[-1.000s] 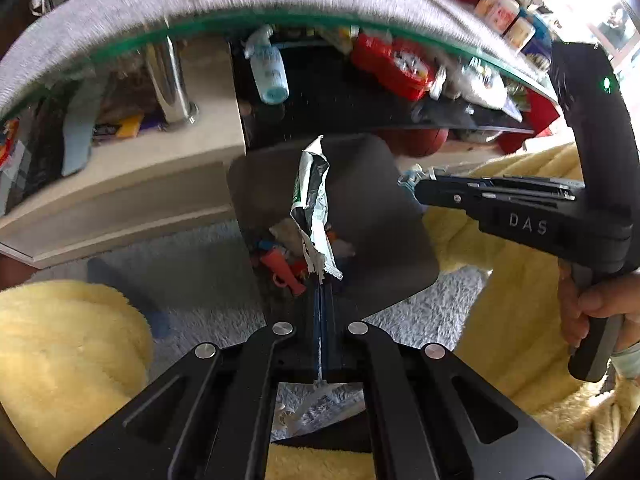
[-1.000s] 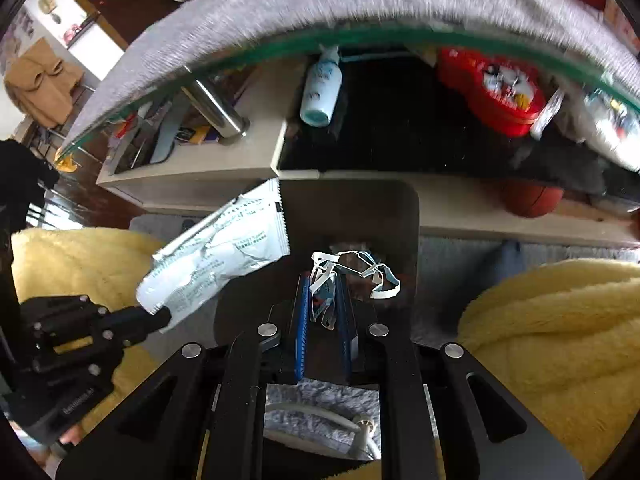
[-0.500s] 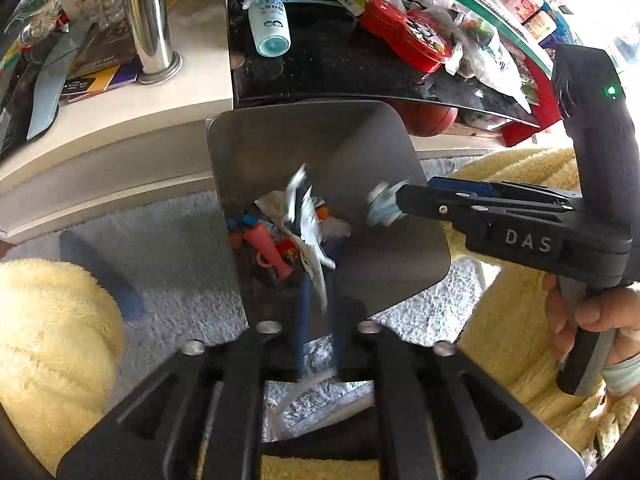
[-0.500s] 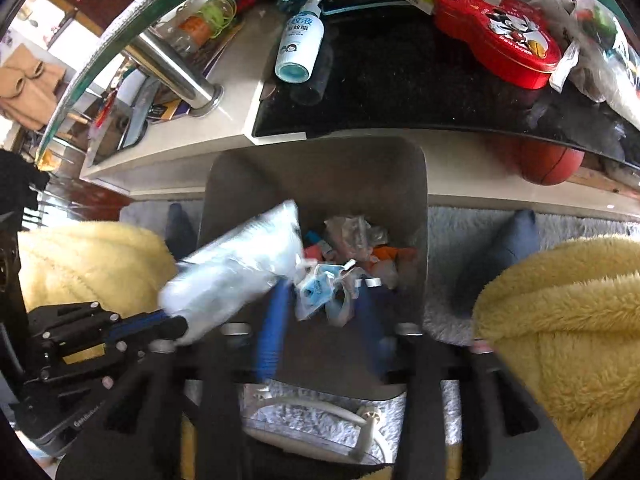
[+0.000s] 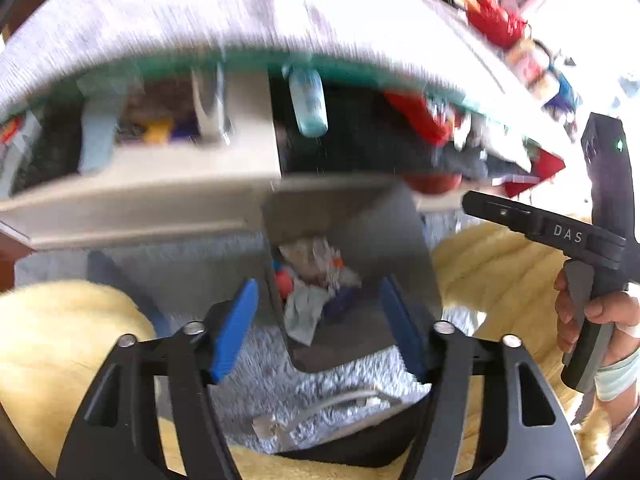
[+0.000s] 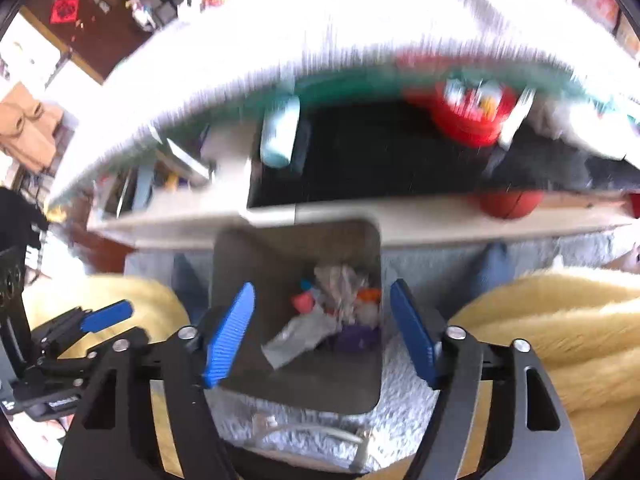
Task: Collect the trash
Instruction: 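Move both open tools back over the table toward the crumpled wrappers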
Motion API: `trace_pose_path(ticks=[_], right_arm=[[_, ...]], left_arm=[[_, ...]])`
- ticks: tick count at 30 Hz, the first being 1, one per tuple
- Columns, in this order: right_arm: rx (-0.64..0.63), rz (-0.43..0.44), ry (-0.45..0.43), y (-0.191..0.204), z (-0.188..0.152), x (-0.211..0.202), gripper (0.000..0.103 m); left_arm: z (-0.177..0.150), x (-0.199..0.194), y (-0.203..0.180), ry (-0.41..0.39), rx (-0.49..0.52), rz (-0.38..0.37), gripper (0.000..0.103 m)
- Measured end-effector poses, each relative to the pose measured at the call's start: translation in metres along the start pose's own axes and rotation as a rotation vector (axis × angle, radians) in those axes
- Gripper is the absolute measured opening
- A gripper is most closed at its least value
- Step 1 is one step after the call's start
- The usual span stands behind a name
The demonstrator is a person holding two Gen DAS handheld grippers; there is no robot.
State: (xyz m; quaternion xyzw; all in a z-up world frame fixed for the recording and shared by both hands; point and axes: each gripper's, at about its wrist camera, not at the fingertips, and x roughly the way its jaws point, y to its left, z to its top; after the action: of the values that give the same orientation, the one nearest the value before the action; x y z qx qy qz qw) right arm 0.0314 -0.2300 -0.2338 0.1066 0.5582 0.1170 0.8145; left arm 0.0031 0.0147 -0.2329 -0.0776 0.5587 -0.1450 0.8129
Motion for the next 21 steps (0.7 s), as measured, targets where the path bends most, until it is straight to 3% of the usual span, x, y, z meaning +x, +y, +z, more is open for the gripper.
trace_pose_path(ticks=[3, 7, 12, 21], right_arm=[[-0.022, 0.019, -0.073, 0.011, 0.030, -0.023, 0.073], [-0.072, 0.029, -0.147, 0.032, 0.077, -0.040, 0.078], [-0.101, 0.031, -0.170, 0.050, 0.124, -0.034, 0.079], [-0.115, 0.053, -0.170, 0.081, 0.205, 0.000, 0.079]], left_arm=[[0.025, -0.028, 0.006, -0.073, 0.007, 0.033, 0.078], [0.062, -0.054, 0.018, -0.148, 0.006, 0.078, 0.083], [0.108, -0.060, 0.034, -0.172, 0.019, 0.149, 0.086], [0.181, -0.052, 0.056, -0.201, 0.043, 0.190, 0.086]])
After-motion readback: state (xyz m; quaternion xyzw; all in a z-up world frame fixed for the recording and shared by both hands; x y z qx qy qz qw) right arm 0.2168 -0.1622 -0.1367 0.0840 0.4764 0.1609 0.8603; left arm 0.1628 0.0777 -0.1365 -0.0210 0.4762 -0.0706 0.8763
